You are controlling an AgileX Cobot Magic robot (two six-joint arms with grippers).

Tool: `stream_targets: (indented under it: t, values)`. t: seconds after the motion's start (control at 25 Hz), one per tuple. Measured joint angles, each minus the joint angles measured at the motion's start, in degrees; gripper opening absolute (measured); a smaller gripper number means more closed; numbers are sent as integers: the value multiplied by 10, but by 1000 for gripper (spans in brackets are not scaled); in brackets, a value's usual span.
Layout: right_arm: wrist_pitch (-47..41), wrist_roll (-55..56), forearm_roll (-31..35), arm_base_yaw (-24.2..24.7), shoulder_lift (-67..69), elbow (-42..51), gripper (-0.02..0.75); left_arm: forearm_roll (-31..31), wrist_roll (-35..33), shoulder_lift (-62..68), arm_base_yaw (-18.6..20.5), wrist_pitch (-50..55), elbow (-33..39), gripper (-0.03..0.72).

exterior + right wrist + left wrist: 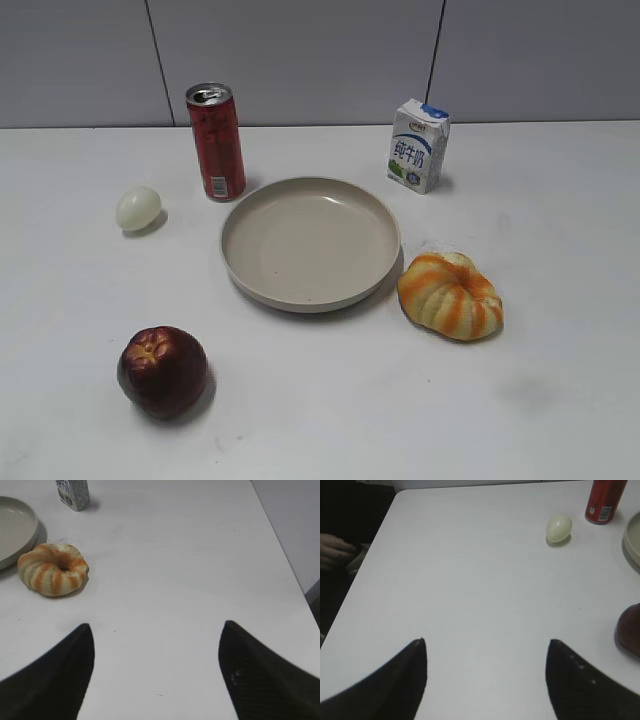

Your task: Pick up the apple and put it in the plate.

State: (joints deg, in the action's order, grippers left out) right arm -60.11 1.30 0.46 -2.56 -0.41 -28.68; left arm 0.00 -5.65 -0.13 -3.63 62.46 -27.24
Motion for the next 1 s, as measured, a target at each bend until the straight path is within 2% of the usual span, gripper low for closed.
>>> stream_targets:
  t: [0.72, 1.0]
  values:
    - [0, 0, 0, 0, 0, 0, 585, 0, 0, 0, 0, -1, 0, 562]
    - [0, 0, 0, 0, 0, 0, 585, 0, 0, 39, 0, -46, -16, 562]
